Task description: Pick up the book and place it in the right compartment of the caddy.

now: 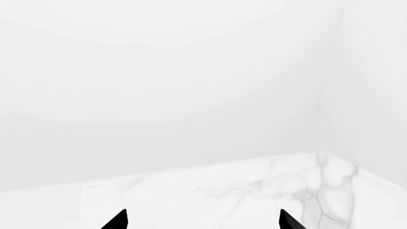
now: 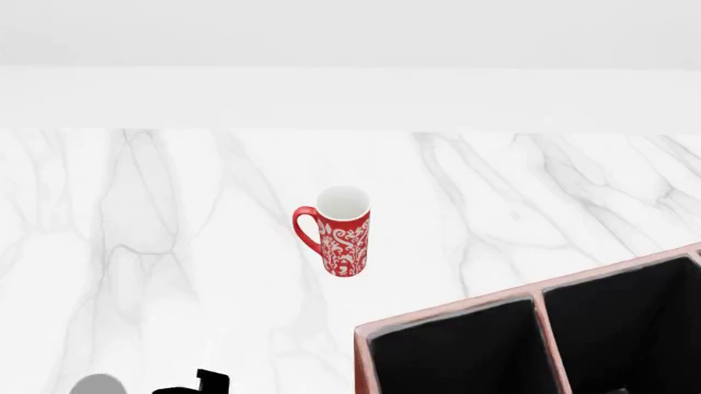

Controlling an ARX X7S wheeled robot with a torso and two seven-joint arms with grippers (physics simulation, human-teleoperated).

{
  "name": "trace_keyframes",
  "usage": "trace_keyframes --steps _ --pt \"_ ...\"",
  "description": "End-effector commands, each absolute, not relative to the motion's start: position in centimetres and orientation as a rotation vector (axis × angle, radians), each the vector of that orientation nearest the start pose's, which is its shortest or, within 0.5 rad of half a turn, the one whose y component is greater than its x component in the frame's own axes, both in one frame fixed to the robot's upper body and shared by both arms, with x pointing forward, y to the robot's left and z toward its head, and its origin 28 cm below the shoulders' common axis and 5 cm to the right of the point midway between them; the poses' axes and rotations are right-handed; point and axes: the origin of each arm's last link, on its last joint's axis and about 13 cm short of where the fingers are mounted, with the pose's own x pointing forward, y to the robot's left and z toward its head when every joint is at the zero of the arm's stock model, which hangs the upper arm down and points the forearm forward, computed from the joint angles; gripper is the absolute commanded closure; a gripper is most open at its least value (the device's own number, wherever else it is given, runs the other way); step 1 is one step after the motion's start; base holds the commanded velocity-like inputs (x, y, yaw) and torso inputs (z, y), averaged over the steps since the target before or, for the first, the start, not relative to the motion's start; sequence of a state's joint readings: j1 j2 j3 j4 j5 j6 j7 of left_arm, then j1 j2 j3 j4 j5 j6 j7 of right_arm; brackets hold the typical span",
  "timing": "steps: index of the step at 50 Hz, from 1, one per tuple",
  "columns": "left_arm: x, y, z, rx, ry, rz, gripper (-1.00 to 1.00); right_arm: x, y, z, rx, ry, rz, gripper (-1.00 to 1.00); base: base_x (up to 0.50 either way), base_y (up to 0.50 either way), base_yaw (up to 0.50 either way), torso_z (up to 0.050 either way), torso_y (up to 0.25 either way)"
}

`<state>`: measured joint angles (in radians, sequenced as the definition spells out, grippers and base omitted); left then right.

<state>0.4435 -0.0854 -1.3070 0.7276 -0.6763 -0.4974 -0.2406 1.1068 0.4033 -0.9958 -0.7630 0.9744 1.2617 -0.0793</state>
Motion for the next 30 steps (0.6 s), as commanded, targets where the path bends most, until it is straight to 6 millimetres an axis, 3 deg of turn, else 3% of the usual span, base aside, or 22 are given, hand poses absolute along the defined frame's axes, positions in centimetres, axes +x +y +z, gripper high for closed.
trace_keyframes --steps 1,30 --pt "1.5 38.2 13.1 -0.061 -0.146 1.111 -1.00 20.8 -2.1 19.8 -0.782 0.226 1.368 -1.00 0.00 0.00 0.00 0.000 0.000" --pt "1.7 38.2 12.5 -0.061 -0.137 1.103 -1.00 22.8 -1.3 16.1 -0.715 0.307 1.401 -1.00 0.00 0.00 0.00 0.000 0.000"
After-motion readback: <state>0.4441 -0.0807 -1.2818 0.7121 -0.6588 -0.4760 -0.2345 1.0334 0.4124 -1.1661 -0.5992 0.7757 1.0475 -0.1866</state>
